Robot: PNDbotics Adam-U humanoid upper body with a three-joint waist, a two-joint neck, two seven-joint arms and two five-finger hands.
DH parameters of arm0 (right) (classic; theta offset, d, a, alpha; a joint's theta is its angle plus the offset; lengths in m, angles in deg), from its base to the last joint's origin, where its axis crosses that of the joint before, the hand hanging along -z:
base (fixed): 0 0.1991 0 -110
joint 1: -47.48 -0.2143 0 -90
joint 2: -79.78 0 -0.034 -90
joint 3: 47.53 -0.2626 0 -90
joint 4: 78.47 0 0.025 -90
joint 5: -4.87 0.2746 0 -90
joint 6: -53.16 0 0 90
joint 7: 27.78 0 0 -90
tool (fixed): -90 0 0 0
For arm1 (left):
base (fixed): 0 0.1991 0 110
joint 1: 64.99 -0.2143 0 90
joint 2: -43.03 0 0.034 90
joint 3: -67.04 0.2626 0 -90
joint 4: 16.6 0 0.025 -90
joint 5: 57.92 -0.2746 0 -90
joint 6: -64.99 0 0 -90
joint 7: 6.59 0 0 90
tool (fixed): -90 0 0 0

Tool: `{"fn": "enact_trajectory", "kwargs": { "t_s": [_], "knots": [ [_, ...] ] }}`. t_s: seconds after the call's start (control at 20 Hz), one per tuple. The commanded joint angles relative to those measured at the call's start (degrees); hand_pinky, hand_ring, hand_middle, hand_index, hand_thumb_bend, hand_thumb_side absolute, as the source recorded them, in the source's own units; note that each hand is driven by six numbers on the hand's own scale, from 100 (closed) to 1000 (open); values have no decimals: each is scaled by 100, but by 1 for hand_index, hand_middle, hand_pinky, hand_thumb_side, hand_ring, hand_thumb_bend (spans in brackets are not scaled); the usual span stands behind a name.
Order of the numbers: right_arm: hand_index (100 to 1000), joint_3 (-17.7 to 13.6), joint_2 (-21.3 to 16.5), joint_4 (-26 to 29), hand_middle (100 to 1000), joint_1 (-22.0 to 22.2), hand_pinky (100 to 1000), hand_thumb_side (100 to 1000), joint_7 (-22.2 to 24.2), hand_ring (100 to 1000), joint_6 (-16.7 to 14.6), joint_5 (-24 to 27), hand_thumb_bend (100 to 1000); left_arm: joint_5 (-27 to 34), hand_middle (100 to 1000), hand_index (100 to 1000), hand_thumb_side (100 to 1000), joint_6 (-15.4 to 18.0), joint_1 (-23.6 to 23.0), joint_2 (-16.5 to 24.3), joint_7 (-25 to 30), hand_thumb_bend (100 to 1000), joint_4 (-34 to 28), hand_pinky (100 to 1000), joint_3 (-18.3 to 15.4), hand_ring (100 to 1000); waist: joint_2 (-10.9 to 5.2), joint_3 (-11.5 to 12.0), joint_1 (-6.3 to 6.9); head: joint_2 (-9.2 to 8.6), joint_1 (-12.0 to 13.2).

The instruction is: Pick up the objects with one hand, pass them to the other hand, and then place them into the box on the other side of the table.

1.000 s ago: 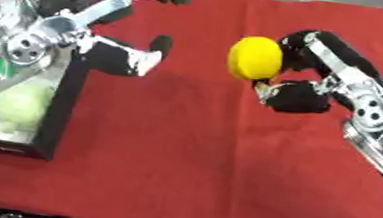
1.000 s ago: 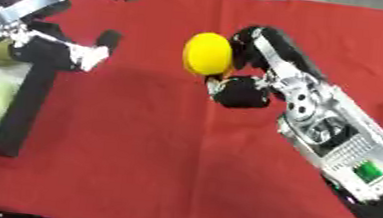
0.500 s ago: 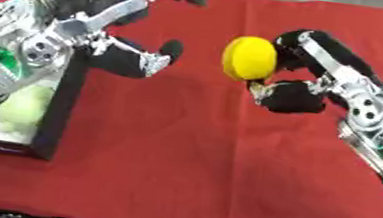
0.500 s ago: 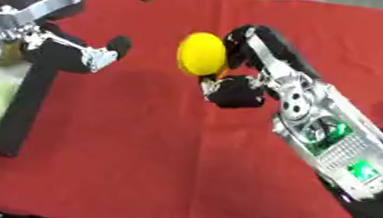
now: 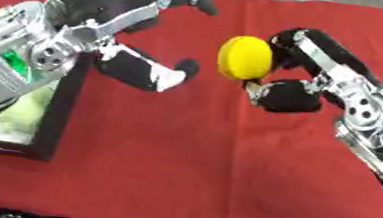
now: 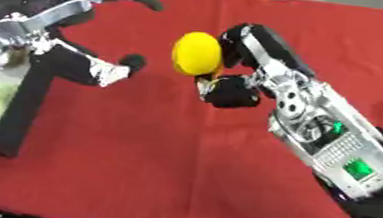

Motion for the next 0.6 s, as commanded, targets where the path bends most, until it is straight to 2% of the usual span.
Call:
{"fn": "enact_trajectory", "kwargs": {
  "t_s": [0.05, 0.25, 0.6],
  "knots": [
    [538, -45, -49, 118, 515, -94, 791, 100, -22, 680, -1, -39, 100, -42, 736, 826, 333, 240, 108, 52, 63, 314, -72, 775, -26, 784, -466, 10, 90, -22, -16],
    [537, -5, -25, 118, 517, -112, 791, 100, -16, 680, -1, -20, 100, -129, 731, 829, 293, 340, 107, 14, 131, 312, -72, 772, -28, 781, -465, 13, 82, -33, -19],
    [535, 10, 38, 118, 522, -127, 787, 100, -13, 679, -1, -20, 100, -232, 721, 834, 257, -24, 183, -133, -23, 277, -72, 771, -9, 773, -458, 19, 77, -70, -5]
  ]
}}
